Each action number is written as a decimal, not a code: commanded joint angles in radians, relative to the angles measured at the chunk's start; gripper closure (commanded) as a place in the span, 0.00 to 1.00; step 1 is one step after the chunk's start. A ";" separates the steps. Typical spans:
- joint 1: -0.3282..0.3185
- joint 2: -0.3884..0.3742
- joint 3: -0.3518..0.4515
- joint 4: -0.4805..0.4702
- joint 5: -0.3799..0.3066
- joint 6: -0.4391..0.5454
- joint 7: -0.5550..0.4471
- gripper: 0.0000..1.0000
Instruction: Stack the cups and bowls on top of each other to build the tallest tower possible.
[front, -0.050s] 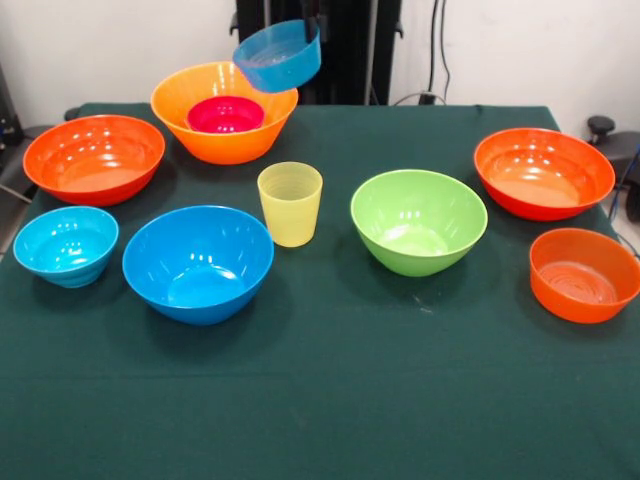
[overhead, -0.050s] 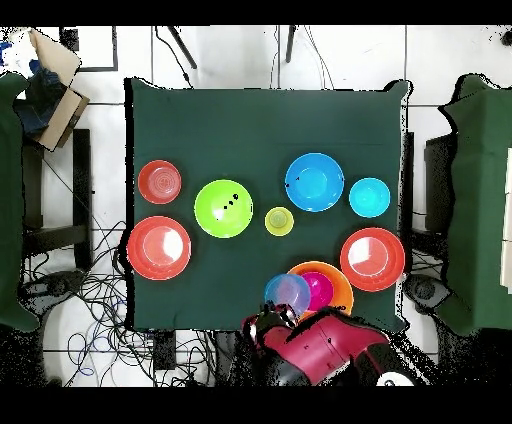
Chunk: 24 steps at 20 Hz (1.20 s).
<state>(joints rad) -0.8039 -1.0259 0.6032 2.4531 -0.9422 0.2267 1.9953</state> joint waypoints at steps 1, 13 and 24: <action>0.056 0.118 -0.125 -0.077 -0.160 -0.111 0.093 1.00; 0.004 0.113 -0.063 -0.074 -0.069 -0.078 0.028 0.00; 0.061 0.137 -0.096 -0.106 -0.063 -0.083 0.064 0.00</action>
<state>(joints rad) -0.7932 -0.9534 0.5110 2.4502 -1.0018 0.1564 1.9953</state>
